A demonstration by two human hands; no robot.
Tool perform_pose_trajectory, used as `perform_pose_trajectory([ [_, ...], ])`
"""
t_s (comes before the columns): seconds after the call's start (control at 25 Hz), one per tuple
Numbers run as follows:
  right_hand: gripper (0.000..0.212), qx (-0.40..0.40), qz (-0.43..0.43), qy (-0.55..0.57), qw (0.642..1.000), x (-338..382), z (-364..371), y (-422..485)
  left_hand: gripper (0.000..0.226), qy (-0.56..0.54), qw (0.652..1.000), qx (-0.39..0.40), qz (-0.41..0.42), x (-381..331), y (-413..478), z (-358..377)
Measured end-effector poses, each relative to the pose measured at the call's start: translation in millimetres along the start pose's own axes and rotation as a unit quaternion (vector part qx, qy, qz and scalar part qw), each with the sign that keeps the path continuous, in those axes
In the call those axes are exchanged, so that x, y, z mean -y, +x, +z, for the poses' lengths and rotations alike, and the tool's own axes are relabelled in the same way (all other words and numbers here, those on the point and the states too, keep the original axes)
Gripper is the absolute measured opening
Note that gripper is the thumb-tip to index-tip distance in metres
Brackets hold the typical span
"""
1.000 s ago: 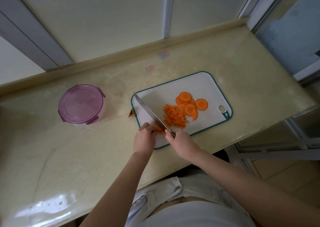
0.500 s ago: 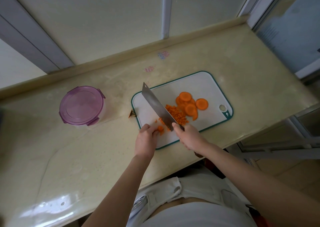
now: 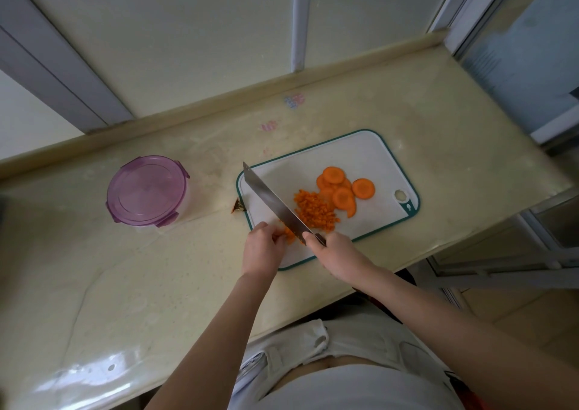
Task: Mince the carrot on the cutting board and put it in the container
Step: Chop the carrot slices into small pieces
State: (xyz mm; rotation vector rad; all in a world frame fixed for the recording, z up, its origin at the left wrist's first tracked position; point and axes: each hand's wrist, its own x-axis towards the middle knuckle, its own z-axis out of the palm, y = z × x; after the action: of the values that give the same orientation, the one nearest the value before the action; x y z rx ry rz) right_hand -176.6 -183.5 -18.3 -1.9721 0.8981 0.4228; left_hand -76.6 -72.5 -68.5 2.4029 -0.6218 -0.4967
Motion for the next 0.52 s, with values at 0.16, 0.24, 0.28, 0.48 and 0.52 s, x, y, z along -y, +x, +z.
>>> perform_pose_trajectory([
  [0.16,0.053,-0.012,0.003,-0.019,1.000,1,7,3,0.012,-0.001,1.000,0.004,-0.009,0,0,1],
  [0.24,0.054,-0.012,0.005,-0.016,1.000,2,11,4,0.012,0.004,1.000,0.004,-0.010,-1,0,1],
  [0.28,0.054,-0.011,0.006,-0.016,1.000,3,12,5,0.012,0.007,1.000,0.006,-0.009,-2,1,1],
  [0.48,0.053,-0.011,-0.012,-0.035,0.999,3,18,13,0.015,0.013,1.000,0.018,-0.011,-2,3,-1],
  [0.52,0.054,-0.012,-0.017,-0.036,0.999,2,20,14,0.015,0.013,1.000,0.018,-0.011,-1,3,0],
])
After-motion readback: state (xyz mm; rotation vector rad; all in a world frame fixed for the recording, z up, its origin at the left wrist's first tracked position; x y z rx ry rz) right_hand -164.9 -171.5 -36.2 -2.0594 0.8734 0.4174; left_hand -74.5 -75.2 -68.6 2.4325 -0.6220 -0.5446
